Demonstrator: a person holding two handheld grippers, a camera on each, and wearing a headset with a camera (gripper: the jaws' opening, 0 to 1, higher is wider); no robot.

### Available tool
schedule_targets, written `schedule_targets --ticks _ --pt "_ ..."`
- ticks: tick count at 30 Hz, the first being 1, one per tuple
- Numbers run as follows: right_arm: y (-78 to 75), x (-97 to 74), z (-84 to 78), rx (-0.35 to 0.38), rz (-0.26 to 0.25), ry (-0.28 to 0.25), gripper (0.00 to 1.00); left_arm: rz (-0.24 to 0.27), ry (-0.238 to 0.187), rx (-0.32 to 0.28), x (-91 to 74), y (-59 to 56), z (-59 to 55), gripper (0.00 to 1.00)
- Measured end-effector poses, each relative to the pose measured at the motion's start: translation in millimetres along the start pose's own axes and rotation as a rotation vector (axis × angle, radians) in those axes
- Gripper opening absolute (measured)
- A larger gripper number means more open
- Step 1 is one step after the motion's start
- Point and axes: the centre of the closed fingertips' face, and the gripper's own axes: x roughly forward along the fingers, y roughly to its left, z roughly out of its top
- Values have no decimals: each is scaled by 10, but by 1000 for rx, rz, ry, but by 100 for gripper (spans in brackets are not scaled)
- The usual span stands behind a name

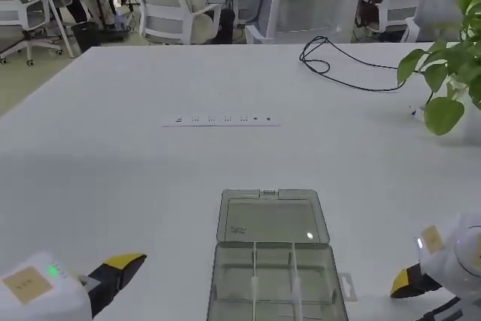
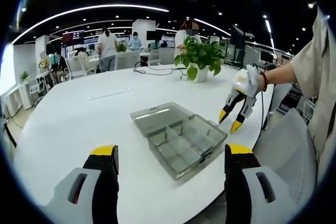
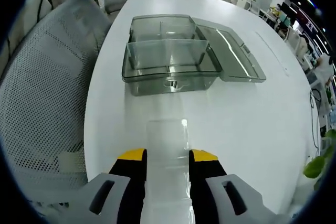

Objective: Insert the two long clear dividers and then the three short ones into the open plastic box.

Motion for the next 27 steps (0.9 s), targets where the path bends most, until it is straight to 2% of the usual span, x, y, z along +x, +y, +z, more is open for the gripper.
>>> schedule_targets --ticks 5,10,15,20,27 --pt "-74 -103 26 -5 -76 -32 32 -4 -12 -7 4 -27 26 84" --pt "-169 -300 138 -22 -174 -70 32 -18 -23 -31 7 -80 46 81" --pt "-202 -506 381 -44 -254 -140 32 -50 -36 -64 20 -162 72 76" --pt "-126 -620 676 -92 -289 -199 32 -79 -68 -88 38 -252 134 70" --pt "28 -684 1119 -145 -296 -296 32 -115 -84 -111 54 -346 161 61"
